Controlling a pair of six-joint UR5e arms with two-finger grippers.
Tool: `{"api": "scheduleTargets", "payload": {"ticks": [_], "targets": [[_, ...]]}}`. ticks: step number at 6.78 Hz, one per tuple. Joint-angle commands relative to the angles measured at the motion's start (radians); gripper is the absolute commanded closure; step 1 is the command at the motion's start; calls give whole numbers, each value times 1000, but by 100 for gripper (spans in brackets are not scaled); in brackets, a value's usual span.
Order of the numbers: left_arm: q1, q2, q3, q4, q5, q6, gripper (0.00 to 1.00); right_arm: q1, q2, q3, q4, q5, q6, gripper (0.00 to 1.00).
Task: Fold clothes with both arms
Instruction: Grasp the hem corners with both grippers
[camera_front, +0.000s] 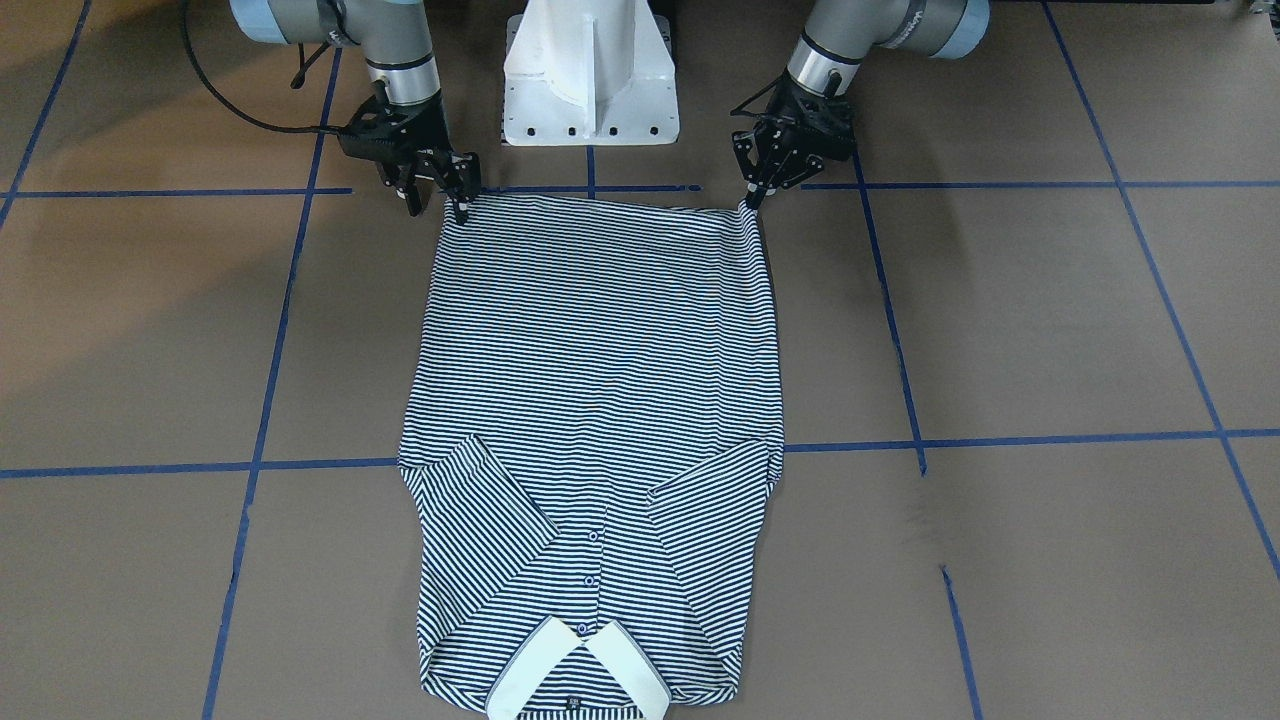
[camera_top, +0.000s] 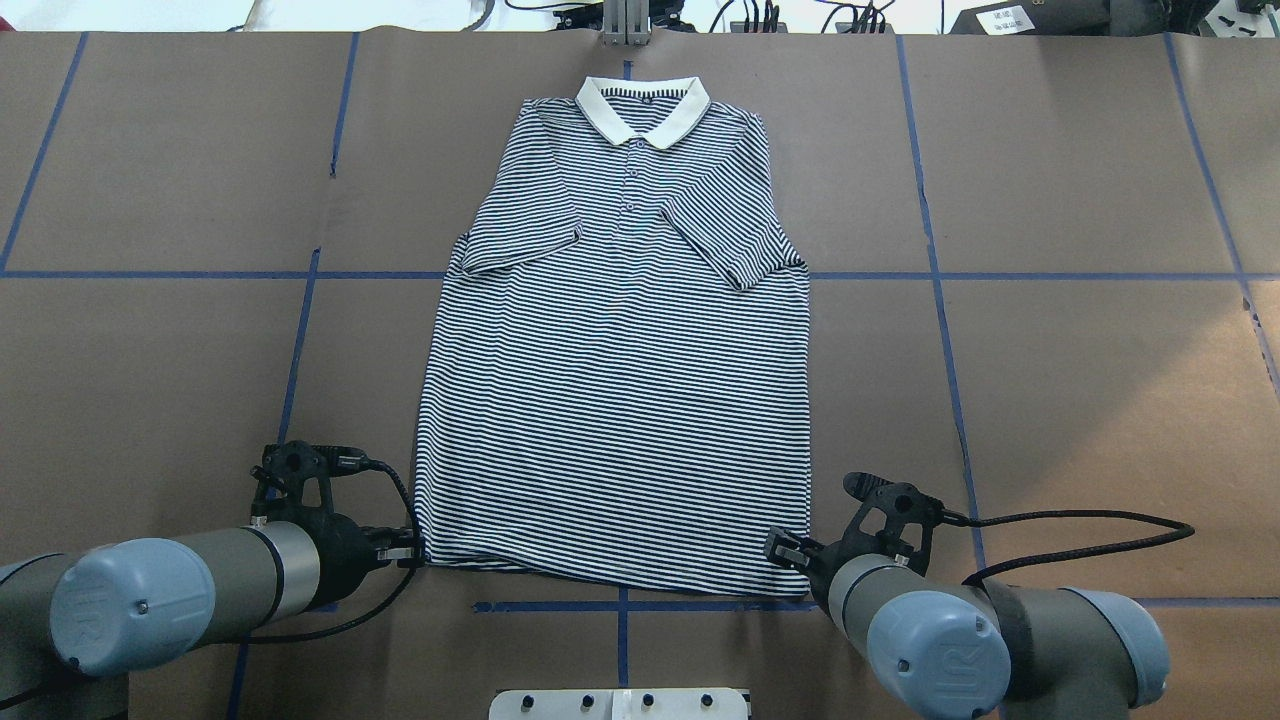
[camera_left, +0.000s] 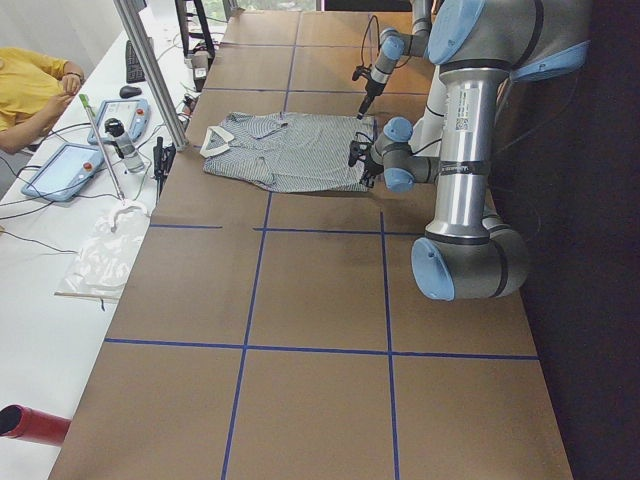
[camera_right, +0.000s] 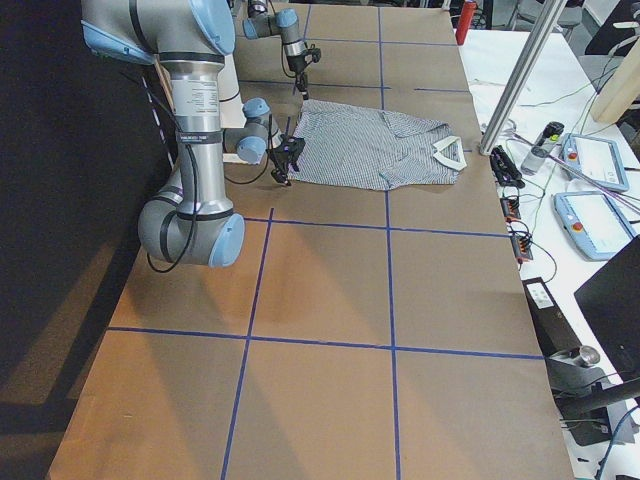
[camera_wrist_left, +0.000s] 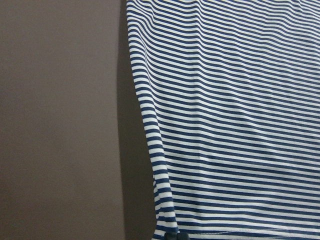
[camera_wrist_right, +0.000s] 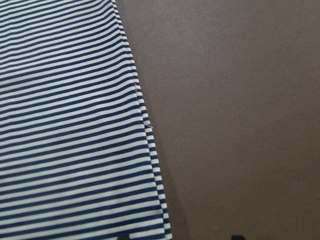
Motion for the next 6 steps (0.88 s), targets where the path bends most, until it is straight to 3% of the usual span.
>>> {"api": "scheduleTargets", "payload": {"ticks": [1,3,5,6], "targets": [[3,0,1,0,16,-2,100,-18,18,9,-35,-7,32,46],[1,1,1,0,16,-2,100,-39,70,6,-117,-7,37,56],[1,1,1,0,16,-2,100,-44,72,6,-117,-7,40,64],[1,0,-1,0,16,-2,100,-44,70,7,-117,-7,40,92]]}}
